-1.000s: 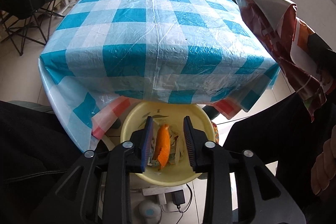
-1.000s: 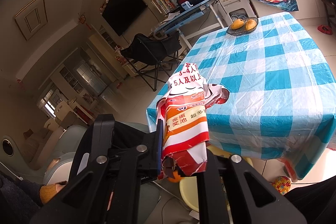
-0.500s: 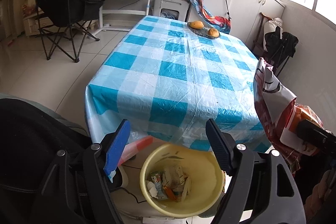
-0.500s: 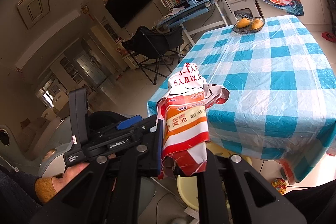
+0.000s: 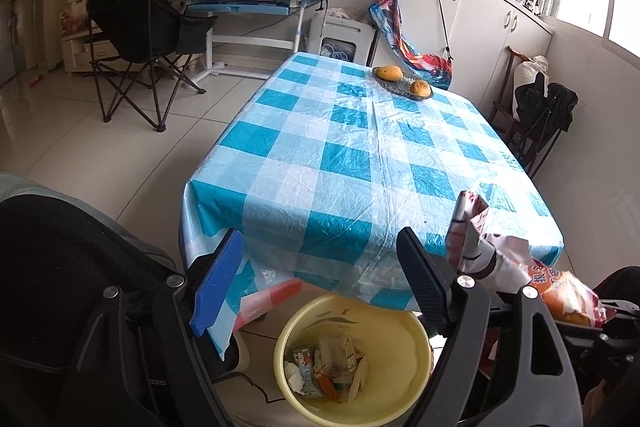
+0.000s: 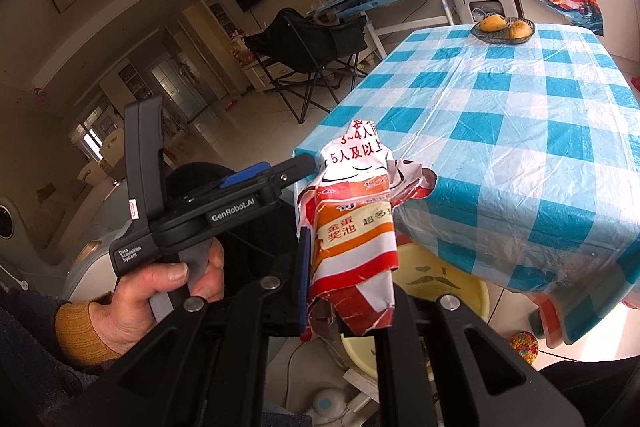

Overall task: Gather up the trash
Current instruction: 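Lower the red chip bag into the yellow bucket and open the right tool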

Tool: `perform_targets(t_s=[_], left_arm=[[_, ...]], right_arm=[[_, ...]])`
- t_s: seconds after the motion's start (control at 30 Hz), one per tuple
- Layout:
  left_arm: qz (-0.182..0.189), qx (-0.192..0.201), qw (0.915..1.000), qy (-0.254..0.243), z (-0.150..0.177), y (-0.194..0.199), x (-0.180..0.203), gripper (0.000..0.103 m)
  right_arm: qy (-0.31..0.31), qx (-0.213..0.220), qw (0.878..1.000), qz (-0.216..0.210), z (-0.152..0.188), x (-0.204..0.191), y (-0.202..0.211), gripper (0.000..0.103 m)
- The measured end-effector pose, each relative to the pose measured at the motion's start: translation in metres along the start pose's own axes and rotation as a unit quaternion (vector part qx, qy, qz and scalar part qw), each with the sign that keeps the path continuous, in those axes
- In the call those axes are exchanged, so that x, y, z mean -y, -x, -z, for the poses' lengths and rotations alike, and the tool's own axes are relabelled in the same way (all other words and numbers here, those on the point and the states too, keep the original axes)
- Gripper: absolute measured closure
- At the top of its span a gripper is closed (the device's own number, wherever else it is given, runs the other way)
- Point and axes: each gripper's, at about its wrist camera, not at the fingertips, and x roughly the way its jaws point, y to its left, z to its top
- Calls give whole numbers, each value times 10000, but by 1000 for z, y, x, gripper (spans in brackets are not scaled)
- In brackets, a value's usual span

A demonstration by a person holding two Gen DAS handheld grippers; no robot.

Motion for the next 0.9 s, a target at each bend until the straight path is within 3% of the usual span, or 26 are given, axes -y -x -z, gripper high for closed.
perform_targets(t_s=[0.47,0.5,0.53,0.6,0.77,0.9], left_arm=[[-4,2,10000,-27,1,0,2,25],[-5,2,10000,-24,1,0,2,24],[-5,3,10000,-24,1,0,2,24],[-5,2,10000,-30,1,0,2,24],[-7,1,10000,-43,1,-1,2,22],[-19,29,9999,-139,0,0,5,18]], right_arm=[[32,-511,9986,116,7,0,-21,91],[9,-571,9983,152,8,1,-25,84],[-31,-628,9978,223,10,4,-28,68],[-128,-715,9968,324,11,11,-35,57],[-237,-674,9964,455,10,16,-35,53],[-129,-282,9959,852,6,14,-21,38]])
